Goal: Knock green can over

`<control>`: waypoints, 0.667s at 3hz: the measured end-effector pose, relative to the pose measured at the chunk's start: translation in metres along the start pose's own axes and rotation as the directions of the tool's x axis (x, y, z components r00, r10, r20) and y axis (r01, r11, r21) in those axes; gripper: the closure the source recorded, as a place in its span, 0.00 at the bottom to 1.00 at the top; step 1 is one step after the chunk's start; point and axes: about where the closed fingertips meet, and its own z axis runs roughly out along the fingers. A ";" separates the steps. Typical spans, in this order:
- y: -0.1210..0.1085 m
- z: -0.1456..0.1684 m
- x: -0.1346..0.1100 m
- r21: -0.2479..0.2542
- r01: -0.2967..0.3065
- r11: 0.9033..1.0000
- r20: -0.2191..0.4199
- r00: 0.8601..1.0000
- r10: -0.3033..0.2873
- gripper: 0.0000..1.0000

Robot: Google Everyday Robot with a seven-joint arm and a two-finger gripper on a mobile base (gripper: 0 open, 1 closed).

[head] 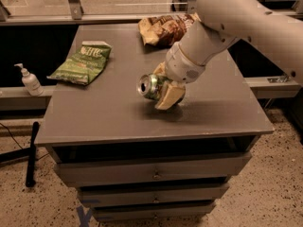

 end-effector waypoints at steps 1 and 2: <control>0.003 -0.007 -0.002 -0.033 0.065 0.997 -0.097 0.993 -0.068 1.00; 0.003 -0.028 -0.005 -0.090 0.168 0.982 -0.258 0.948 -0.186 1.00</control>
Offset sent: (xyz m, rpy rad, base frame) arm -0.0039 -0.0227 0.0552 -0.4916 -0.1720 0.2322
